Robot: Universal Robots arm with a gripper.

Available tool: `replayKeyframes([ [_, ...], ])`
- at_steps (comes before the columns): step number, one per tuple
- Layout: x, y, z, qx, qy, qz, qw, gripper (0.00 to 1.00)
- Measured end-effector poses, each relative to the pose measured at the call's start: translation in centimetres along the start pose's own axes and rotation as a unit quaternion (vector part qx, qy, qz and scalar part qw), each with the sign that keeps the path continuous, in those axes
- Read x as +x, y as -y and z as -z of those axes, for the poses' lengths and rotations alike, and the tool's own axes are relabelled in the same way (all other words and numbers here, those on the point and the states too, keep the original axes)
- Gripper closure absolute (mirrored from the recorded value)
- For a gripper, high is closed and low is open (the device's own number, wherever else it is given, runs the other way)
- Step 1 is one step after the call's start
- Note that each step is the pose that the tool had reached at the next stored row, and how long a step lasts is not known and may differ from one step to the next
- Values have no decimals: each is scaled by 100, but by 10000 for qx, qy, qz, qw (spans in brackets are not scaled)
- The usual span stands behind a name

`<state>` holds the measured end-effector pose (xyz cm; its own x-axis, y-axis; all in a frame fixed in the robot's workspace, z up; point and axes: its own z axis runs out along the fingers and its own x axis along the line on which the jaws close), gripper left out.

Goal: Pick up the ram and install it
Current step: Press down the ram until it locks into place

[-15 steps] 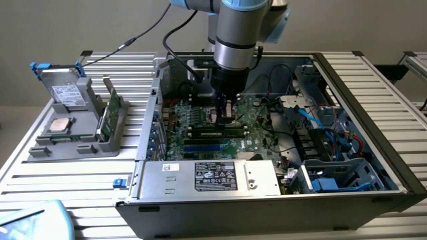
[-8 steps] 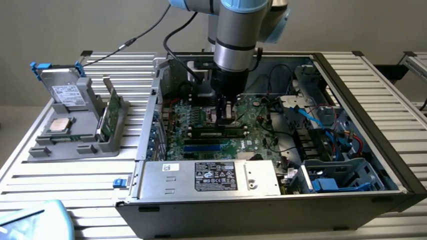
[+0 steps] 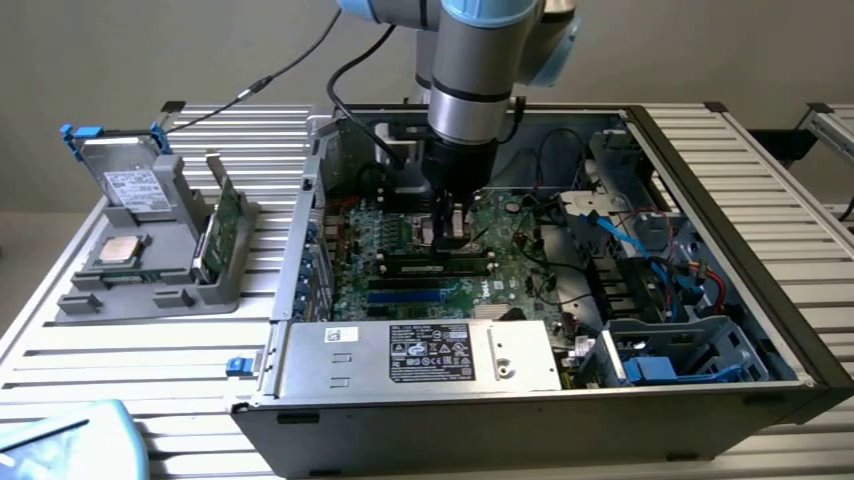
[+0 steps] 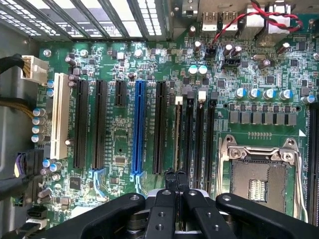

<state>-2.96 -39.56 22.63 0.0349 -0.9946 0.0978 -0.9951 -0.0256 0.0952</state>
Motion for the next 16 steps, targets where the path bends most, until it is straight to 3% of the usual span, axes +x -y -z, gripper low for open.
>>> replayKeyframes([
  [2, 22, 14, 83, -6, -2, 0, 10000, 89],
  [5, 37, 53, 122, -6, 5, 1, 10000, 89],
  [16, 40, 69, 131, -6, 7, 1, 10000, 89],
])
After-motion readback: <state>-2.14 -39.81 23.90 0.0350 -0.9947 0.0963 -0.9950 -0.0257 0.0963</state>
